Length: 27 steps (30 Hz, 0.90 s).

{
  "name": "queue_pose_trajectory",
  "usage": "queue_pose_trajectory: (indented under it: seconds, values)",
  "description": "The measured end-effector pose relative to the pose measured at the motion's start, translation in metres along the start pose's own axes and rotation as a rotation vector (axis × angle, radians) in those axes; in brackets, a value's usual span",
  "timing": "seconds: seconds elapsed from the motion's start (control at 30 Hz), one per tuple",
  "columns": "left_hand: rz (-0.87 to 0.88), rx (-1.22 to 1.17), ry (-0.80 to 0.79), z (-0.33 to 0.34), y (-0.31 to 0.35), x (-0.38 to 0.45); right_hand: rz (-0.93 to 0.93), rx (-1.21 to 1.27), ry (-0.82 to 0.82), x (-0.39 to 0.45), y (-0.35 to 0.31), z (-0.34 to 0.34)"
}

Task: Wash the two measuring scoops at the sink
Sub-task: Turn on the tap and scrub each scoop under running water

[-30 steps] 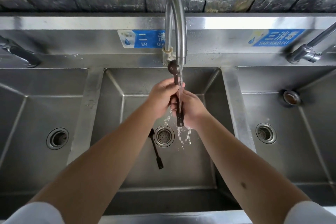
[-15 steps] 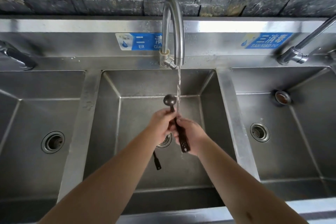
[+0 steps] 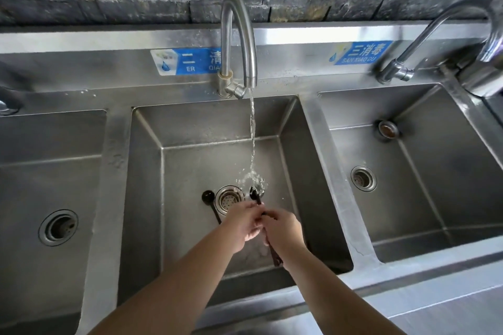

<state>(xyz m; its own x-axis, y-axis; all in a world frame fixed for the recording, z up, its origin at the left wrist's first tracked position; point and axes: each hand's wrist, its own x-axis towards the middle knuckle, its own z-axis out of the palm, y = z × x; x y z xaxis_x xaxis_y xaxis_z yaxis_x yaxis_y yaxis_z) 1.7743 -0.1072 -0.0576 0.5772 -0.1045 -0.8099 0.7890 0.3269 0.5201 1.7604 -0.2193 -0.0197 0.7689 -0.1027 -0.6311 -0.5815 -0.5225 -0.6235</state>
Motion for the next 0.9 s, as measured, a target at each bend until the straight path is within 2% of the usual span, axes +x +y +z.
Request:
queue_pose_trajectory:
  seconds: [0.33, 0.4, 0.47, 0.57, 0.7, 0.9]
  values:
    - [-0.021, -0.029, -0.164, 0.039, 0.009, -0.018, 0.0, 0.078, 0.163, -0.015, 0.013, -0.024]
    - [0.01, 0.025, -0.187, 0.049, 0.011, -0.018, 0.017, 0.157, 0.144, -0.014, 0.018, -0.034]
    - [0.08, 0.069, -0.183, 0.059, 0.012, -0.015, 0.015, 0.34, 0.08, -0.01, 0.022, -0.047]
    - [0.181, 0.181, -0.104, 0.083, 0.016, -0.004, -0.008, 0.493, -0.036, 0.002, 0.027, -0.075]
    - [0.222, 0.336, -0.044, 0.146, 0.025, 0.014, 0.003, 0.447, -0.125, 0.029, 0.037, -0.131]
    - [0.397, 0.56, -0.035, 0.273, 0.028, 0.071, 0.013, 0.418, -0.014, 0.09, 0.078, -0.26]
